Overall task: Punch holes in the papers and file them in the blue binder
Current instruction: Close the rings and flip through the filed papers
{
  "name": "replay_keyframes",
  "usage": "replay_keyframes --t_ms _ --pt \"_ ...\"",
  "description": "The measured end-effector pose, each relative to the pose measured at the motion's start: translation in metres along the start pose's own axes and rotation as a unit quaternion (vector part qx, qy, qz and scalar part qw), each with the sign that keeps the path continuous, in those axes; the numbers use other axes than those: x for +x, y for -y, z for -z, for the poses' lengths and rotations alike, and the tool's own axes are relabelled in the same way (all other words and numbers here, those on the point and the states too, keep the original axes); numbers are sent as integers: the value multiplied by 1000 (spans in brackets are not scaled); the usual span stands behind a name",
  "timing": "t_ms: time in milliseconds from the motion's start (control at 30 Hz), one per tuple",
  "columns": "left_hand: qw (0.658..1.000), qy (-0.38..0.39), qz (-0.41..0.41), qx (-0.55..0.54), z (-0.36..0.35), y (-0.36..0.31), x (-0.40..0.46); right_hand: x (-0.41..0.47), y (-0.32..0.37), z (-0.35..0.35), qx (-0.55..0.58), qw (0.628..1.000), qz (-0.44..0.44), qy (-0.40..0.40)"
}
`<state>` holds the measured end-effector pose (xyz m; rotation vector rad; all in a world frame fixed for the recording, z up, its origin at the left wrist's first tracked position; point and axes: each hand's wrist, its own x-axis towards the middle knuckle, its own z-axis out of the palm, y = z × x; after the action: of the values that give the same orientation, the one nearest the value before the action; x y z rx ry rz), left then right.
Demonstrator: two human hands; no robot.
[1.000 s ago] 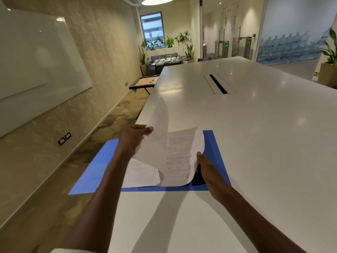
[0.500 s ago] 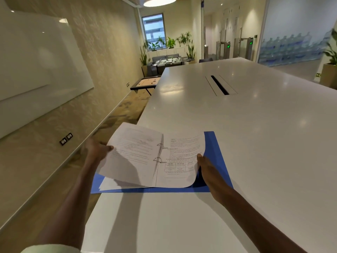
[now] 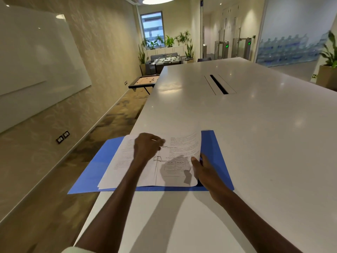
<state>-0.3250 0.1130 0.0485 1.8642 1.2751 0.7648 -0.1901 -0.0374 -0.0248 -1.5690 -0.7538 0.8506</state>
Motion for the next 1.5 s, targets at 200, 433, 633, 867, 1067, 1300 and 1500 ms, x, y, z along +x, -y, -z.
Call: replay_keyframes --t_ms 200,433,633,867,1067,1300,1500 --pt "990 131 2 -52 -57 -25 -23 -3 2 -4 -106 994 38 -3" --pt "989 128 43 -51 -77 -14 -24 1 -2 -6 -177 983 46 -7" --pt "988 96 66 -103 -74 -10 -25 2 -3 -8 -143 989 35 -26" --pt "986 95 41 -129 -58 -15 -24 3 -1 -5 -30 999 -2 -38" --pt "993 42 24 -107 -4 -33 -15 1 -1 -2 -6 1000 2 -6" --pt "992 -38 17 -116 78 -16 4 3 -7 -2 1 1000 10 8" --pt "995 -48 69 -59 125 39 17 3 -8 -4 3 1000 21 13"
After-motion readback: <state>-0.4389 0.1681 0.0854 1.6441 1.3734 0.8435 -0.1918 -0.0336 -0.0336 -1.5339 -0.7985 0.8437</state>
